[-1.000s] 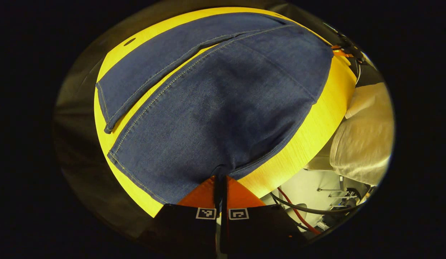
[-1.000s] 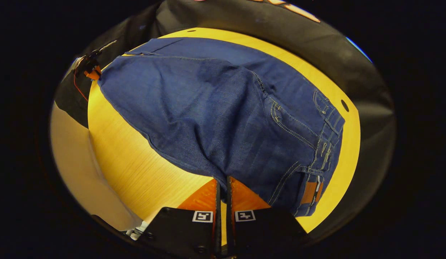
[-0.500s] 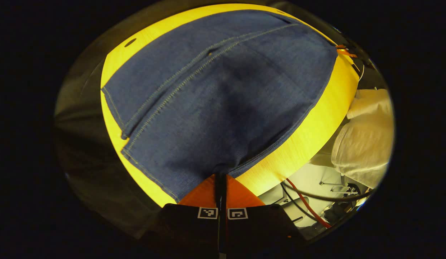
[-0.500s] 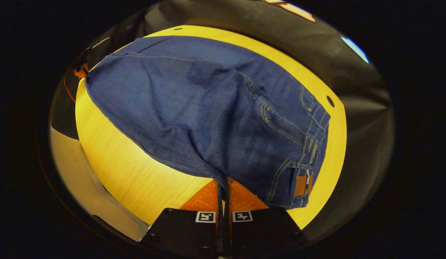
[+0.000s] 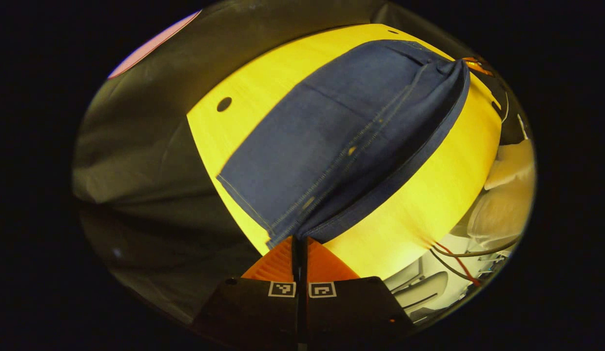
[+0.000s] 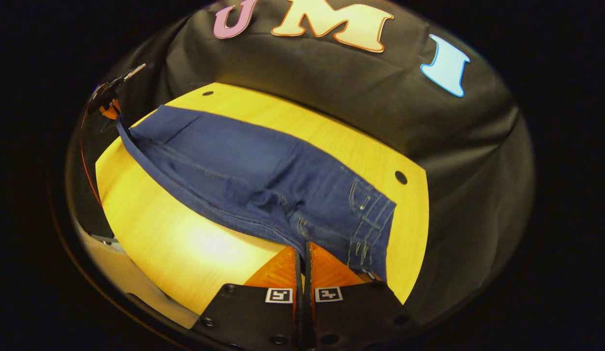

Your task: Grasp the waist and the cuffs of the jeans and fold them to make the two legs overlap; first hold the waist and fold one-third of the jeans toward the cuffs, then hold the cuffs and fold the remaining one-third in the same direction to finish folding.

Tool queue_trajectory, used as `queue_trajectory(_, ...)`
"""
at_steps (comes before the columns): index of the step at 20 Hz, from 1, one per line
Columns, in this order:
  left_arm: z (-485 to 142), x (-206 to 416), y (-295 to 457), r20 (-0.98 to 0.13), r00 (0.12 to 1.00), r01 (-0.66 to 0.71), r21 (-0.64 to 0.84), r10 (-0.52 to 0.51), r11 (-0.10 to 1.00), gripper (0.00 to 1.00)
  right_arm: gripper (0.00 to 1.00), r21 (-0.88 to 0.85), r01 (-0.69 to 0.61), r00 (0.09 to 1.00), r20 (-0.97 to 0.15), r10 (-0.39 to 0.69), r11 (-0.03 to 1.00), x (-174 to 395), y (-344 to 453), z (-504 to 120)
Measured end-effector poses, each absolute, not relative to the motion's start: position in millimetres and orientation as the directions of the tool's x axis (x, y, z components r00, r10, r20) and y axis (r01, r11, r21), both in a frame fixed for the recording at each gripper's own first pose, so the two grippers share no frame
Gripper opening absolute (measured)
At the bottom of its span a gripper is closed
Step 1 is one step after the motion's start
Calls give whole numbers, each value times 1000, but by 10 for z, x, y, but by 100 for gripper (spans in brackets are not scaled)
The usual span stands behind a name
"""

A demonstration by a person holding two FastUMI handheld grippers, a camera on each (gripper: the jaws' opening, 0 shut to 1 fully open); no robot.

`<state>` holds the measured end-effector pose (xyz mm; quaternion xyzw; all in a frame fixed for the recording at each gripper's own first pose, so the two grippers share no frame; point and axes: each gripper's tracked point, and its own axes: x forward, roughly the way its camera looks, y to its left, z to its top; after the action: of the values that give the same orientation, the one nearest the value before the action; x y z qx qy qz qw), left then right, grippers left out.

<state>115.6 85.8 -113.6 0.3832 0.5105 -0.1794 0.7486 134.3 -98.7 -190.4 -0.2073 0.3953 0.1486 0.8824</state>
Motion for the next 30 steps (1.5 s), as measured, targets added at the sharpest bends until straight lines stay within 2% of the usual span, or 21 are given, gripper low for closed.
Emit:
queue_trajectory(6,-1067,2002,809,-868,470,596,447,161,668,0,2,-229,-347,701,-708,89,909,2167,-905,-1819)
queue_trajectory(7,-1121,2139,820,-860,481,581,460,173,671,0,0,-221,-328,710,-699,86,919,2355,-879,-1837)
queue_trajectory(10,-1406,2608,897,-830,510,514,505,226,693,0,2,-198,-284,727,-683,76,938,2911,-751,-2012)
queue_trajectory(11,-1524,2702,915,-822,517,493,514,238,702,0,0,-205,-282,727,-683,69,937,3076,-708,-2126)
queue_trajectory(13,-1715,2802,912,-809,522,442,527,270,726,0,2,-228,-291,718,-694,55,929,3336,-634,-2379)
queue_trajectory(19,-2025,2988,915,-736,593,285,571,326,770,0,2,-213,-332,659,-749,64,919,3572,-606,-3008)
queue_trajectory(22,-2025,3011,898,-696,621,212,591,360,778,0,4,-157,-314,652,-753,92,936,3614,-618,-3028)
queue_trajectory(26,-1813,3023,824,-591,705,50,592,391,804,0,13,14,-207,668,-729,151,978,3683,-615,-2725)
queue_trajectory(27,-1698,3005,730,-570,730,26,575,377,818,25,18,21,-190,689,-709,149,982,3713,-691,-2613)
queue_trajectory(30,-1399,2999,670,-473,787,-78,560,396,825,100,79,39,-120,764,-634,118,992,3784,-1025,-2218)
